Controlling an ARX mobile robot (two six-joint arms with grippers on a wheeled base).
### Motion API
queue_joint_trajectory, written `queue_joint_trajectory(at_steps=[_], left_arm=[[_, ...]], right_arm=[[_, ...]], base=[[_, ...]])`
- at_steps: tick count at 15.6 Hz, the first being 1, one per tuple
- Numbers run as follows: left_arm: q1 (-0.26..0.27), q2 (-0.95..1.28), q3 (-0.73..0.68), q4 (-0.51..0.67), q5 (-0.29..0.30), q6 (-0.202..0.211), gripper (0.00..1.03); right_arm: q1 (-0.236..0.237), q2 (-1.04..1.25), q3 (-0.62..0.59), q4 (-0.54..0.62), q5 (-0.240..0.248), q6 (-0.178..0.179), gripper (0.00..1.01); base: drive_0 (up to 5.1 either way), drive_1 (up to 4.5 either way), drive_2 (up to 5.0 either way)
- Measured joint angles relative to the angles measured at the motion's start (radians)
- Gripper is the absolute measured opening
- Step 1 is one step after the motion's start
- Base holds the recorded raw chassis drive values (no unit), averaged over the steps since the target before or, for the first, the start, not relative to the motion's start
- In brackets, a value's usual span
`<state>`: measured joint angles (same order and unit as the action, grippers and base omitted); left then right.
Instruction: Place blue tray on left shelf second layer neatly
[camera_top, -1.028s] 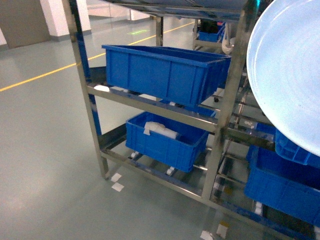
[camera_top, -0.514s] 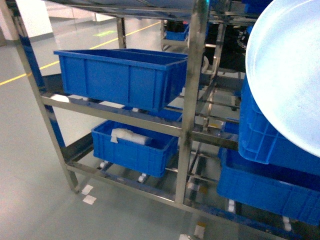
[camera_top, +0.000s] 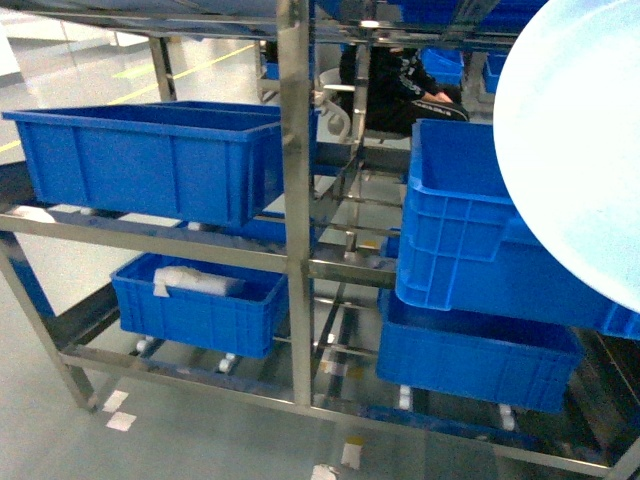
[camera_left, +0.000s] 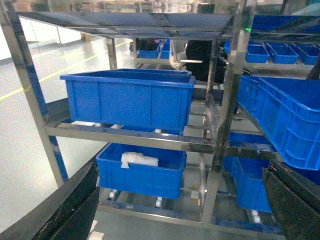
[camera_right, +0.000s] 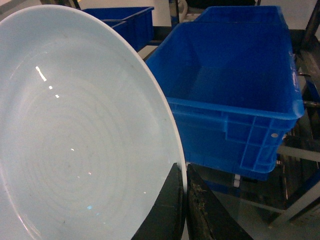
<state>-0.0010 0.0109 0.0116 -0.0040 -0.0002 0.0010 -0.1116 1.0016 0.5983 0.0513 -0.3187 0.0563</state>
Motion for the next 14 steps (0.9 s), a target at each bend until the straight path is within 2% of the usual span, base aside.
queue_joint_trajectory(at_steps=[4,14], left_arm=[[0.000,0.000,0.000,0.000,0.000,0.000,0.98],[0.000,0.000,0.000,0.002,0.000,0.000,0.98]], right_arm=[[0.000,0.000,0.000,0.000,0.000,0.000,0.02],[0.000,-0.003,0.000,-0.001,0.000,0.000,0.02]], base=[[-1.6,-1.34,-2.0],[-0.4,3.97,-4.7]])
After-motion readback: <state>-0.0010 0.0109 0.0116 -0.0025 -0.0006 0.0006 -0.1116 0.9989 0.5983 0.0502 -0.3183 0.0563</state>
